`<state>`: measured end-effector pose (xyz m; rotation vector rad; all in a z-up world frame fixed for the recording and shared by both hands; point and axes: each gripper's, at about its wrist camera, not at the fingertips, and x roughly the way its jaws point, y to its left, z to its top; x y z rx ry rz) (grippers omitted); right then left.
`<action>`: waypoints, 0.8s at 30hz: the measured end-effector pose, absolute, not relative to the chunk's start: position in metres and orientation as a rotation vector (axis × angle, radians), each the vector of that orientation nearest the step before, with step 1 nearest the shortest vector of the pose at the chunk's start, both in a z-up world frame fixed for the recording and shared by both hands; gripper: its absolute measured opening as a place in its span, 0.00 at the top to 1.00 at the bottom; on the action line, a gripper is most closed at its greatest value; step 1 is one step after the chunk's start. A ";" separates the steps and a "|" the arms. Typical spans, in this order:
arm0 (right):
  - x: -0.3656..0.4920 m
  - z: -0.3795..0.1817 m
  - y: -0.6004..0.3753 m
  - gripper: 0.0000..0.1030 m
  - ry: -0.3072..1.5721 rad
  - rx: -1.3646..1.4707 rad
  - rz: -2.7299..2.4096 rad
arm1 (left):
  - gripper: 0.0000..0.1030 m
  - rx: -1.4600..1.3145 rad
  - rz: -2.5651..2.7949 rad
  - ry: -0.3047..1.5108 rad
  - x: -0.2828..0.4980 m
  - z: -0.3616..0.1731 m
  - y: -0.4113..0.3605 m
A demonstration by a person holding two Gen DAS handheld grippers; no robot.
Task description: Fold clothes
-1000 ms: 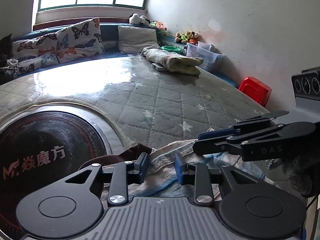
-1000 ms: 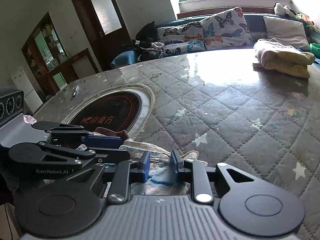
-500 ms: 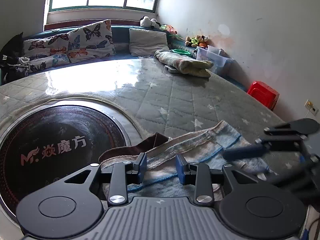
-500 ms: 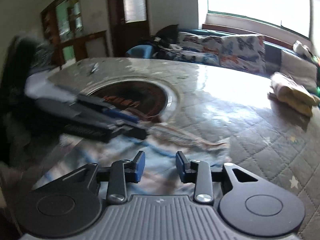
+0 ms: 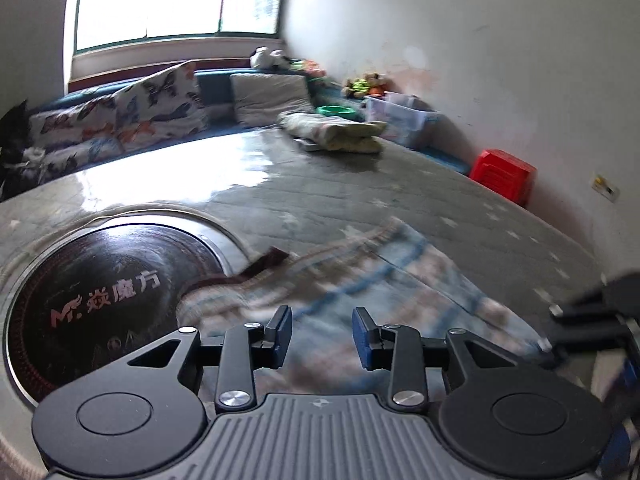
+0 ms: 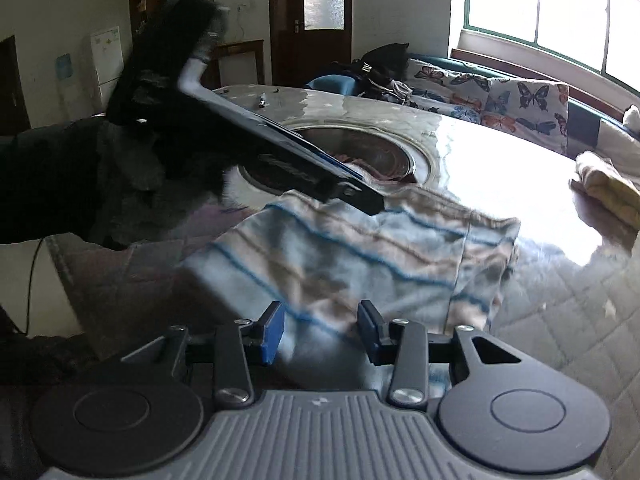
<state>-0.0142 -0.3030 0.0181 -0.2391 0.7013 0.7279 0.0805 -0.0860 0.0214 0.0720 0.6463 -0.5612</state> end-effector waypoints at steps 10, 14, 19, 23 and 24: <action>-0.023 0.024 -0.349 0.61 0.694 -0.042 0.591 | 0.64 0.137 -0.618 0.634 0.007 0.014 -0.069; -0.024 0.014 -0.358 0.61 0.702 0.006 0.584 | 0.64 0.161 -0.603 0.651 -0.003 0.003 -0.060; -0.022 0.013 -0.361 0.61 0.707 0.035 0.589 | 0.64 0.142 -0.581 0.659 -0.003 0.000 -0.051; -0.017 0.022 -0.358 0.61 0.685 0.032 0.589 | 0.64 0.139 -0.580 0.662 -0.004 0.000 -0.050; -0.014 0.023 -0.358 0.61 0.684 0.030 0.585 | 0.64 0.137 -0.580 0.664 -0.003 0.000 -0.051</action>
